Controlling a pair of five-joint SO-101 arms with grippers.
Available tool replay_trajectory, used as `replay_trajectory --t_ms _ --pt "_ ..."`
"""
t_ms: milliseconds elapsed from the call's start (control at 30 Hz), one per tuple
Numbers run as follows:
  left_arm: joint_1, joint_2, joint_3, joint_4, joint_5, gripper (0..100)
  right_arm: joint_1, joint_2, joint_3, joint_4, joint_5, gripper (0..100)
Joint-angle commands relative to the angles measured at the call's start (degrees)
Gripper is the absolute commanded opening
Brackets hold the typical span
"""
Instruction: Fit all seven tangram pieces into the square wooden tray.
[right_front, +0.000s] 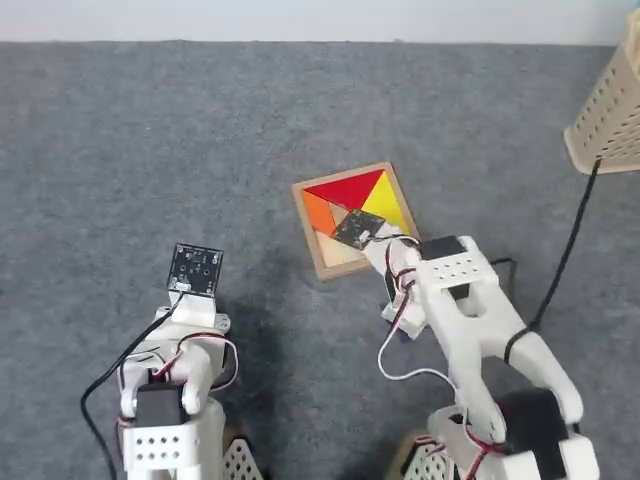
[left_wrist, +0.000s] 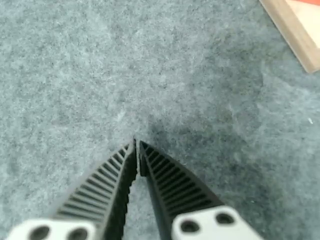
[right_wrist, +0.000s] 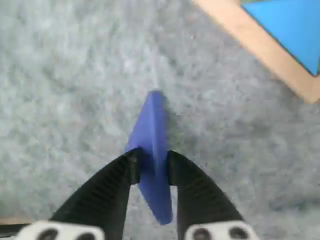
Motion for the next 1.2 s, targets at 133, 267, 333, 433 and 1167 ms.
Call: replay_trajectory --t_ms 133,267,333,433,1167 --pt "-0.3 0.0 -0.5 0.3 -0.4 1 -0.7 -0.5 1.1 -0.8 -2.6 0.6" --pt "-0.3 0.0 -0.5 0.3 -0.4 1 -0.8 -0.7 1.1 -0.7 -3.0 0.6" --pt "-0.3 0.0 -0.5 0.3 -0.4 1 -0.7 -0.7 1.0 -0.7 -3.0 0.6" --pt "-0.3 0.0 -0.5 0.3 -0.4 1 -0.7 -0.7 -1.2 -0.1 -4.8 0.6" --pt "-0.3 0.0 -0.5 0.3 -0.4 1 -18.4 1.6 -28.4 -5.0 -28.7 0.6"
